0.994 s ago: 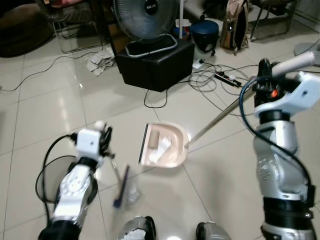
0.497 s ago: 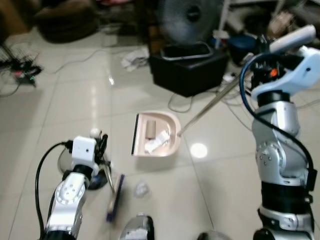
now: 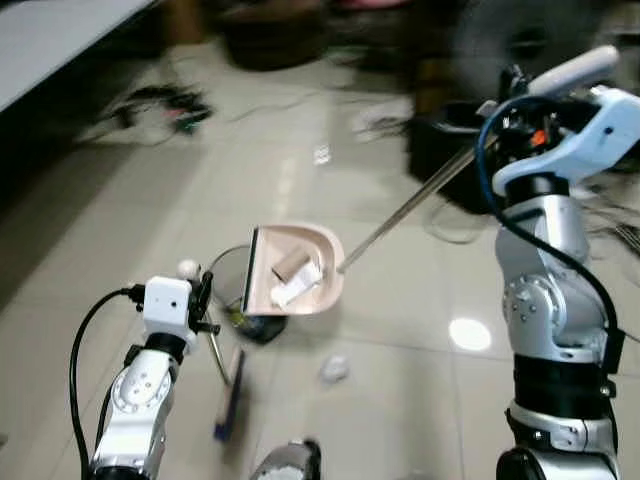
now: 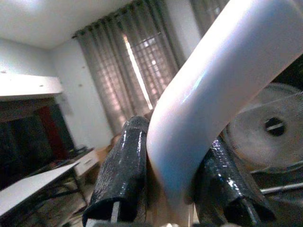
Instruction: Sweep floor
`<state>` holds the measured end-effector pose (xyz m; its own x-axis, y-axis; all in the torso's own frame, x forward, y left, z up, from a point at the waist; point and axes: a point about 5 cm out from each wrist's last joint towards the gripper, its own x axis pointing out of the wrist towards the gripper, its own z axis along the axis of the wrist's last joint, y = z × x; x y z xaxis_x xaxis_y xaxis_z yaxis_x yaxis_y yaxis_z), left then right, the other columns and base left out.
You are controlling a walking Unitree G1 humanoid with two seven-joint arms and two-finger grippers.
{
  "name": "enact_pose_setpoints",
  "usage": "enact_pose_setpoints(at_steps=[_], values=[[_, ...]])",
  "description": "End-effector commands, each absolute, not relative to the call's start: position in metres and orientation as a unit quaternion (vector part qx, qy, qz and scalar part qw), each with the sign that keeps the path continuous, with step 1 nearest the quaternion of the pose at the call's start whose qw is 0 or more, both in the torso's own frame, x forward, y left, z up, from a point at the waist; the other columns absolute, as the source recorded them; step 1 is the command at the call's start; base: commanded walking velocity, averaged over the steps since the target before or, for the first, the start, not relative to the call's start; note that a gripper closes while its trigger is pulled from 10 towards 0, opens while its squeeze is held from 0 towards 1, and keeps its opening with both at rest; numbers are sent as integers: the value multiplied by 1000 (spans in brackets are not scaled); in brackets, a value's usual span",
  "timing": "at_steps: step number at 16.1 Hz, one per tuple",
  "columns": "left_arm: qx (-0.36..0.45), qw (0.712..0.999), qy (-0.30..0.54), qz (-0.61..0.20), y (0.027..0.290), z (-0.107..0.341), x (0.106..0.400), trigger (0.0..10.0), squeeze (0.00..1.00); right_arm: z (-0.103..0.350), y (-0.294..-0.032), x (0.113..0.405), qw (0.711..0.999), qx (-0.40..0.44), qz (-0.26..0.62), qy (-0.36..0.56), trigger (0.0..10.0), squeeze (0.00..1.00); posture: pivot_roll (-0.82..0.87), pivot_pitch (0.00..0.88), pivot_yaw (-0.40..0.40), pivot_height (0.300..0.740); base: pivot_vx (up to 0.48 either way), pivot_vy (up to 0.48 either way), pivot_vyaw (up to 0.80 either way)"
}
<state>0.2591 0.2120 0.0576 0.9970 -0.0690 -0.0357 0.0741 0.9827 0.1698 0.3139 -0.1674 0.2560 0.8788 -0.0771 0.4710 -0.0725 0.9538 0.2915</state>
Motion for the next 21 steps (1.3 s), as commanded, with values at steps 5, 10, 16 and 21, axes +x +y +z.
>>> enact_pose_setpoints(at_steps=[5, 10, 16, 21], values=[[97, 995, -2, 10, 224, 71, 269, 10000, 0, 258, -183, 312, 948, 166, -41, -267, 10000, 0, 13, 41, 90, 740, 0, 0, 614], [69, 997, -17, 6, 210, 80, 279, 10000, 0, 252, -181, 315, 955, 142, -37, -256, 10000, 0, 12, 36, 88, 740, 0, 0, 0], [69, 997, -26, -25, 196, 84, 283, 10000, 0, 252, -184, 317, 958, 125, -46, -254, 10000, 0, 8, 31, 86, 740, 319, 0, 255], [69, 997, -23, -33, 196, 85, 285, 10000, 0, 249, -190, 314, 956, 132, -66, -255, 10000, 0, 2, 33, 99, 740, 358, 0, 0]])
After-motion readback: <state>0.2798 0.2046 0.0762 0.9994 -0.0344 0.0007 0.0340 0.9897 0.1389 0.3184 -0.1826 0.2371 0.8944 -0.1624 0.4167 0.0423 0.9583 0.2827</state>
